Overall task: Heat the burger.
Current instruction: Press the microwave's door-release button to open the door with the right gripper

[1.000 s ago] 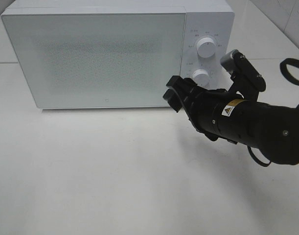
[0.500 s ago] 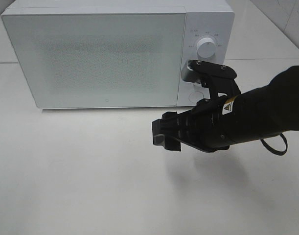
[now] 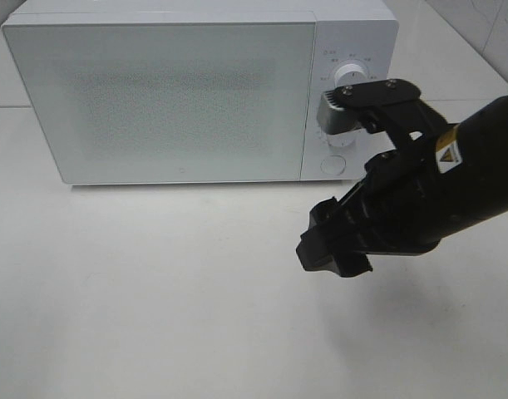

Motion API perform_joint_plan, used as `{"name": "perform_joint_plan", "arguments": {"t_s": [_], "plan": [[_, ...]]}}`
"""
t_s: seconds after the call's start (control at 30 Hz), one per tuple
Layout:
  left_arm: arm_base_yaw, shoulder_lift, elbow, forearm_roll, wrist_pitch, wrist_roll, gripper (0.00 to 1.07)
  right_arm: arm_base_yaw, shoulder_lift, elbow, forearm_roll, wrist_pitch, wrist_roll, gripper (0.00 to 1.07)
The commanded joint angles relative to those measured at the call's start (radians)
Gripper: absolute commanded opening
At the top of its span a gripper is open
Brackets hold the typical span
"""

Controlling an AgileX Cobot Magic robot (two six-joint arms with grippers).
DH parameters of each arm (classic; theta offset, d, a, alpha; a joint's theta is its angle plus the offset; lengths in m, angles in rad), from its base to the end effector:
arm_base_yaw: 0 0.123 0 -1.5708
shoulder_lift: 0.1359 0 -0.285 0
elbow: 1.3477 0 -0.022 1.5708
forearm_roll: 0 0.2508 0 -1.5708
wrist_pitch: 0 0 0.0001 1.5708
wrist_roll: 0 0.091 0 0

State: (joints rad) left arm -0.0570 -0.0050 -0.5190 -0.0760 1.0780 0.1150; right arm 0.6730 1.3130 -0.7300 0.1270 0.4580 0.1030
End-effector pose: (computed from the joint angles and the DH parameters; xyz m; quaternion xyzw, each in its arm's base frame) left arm -0.0090 -0.0056 0.2813 0.0753 0.8475 -0.0227 0.5249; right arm 0.1916 0.1593 0.2319 -0.2235 0.9254 0.1554 0.2638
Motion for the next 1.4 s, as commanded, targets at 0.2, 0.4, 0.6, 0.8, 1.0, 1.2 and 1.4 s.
{"name": "perform_joint_plan", "arguments": {"t_s": [0.2, 0.4, 0.6, 0.8, 1.0, 1.2, 1.4], "plan": [[0.001, -0.016, 0.003, -0.009, -0.008, -0.005, 1.00, 0.002, -0.196, -0.007, -0.031, 0.177, -0.010, 0.75], [0.001, -0.016, 0.003, -0.009, -0.008, -0.005, 1.00, 0.002, -0.321, -0.007, -0.033, 0.286, -0.010, 0.75], [0.001, -0.016, 0.003, -0.009, -0.008, -0.005, 1.00, 0.002, -0.434, -0.007, -0.033, 0.367, -0.010, 0.75], [0.001, -0.016, 0.003, -0.009, -0.008, -0.005, 1.00, -0.090, -0.526, -0.007, -0.031, 0.451, -0.034, 0.75], [0.001, -0.016, 0.003, -0.009, -0.008, -0.005, 1.00, -0.306, -0.661, -0.007, -0.033, 0.521, -0.136, 0.75], [0.001, -0.016, 0.003, -0.009, -0.008, -0.005, 1.00, -0.396, -0.801, -0.007, -0.037, 0.564, -0.175, 0.75], [0.001, -0.016, 0.003, -0.009, -0.008, -0.005, 1.00, -0.459, -0.951, 0.000, -0.088, 0.570, -0.175, 0.78]]}}
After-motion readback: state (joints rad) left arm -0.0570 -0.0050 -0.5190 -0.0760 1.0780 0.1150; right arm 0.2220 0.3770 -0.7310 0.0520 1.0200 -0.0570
